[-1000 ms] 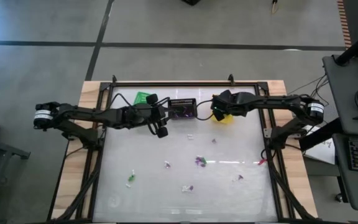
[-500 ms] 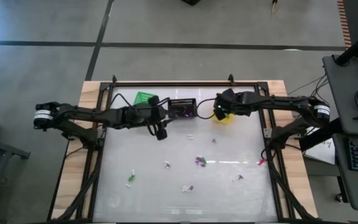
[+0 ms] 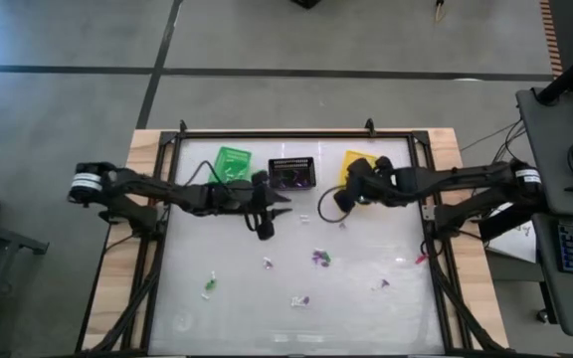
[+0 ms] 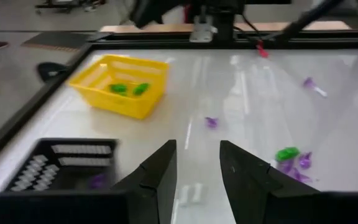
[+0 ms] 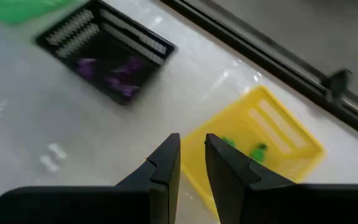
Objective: Sort Halloween decoration
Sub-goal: Put the white bone toy into the green basket
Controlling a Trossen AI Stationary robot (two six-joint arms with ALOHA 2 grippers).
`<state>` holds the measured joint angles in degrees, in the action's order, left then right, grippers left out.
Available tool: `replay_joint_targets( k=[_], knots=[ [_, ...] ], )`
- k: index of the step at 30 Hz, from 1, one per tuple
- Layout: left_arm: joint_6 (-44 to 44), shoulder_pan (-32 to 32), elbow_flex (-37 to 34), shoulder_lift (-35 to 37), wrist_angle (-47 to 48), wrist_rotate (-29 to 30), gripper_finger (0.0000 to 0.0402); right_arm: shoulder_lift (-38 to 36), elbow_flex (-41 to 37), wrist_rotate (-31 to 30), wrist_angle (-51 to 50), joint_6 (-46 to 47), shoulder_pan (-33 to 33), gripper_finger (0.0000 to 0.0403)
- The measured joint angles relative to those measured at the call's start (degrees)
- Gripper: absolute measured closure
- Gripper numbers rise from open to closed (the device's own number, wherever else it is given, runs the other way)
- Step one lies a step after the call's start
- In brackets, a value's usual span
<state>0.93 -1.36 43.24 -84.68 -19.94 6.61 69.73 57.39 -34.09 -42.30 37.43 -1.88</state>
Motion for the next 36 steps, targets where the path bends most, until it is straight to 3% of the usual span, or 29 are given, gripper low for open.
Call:
replay_joint_targets(
  k=[6,16,36],
  knots=[
    [1.0,1.2,0.1,-8.5,-7.0,-0.3,0.031,0.0,0.0,-2.1,2.1,0.0,4.7,0.0335],
    [-0.4,1.3,0.1,-20.4,-16.7,-0.2,0.0313,0.1,0.0,-2.2,2.8,0.0,6.2,0.0335],
    [-1.5,1.4,0.2,-27.5,-25.1,-1.3,0.0251,0.1,-0.1,-3.6,3.2,0.0,6.2,0.0335]
  ],
)
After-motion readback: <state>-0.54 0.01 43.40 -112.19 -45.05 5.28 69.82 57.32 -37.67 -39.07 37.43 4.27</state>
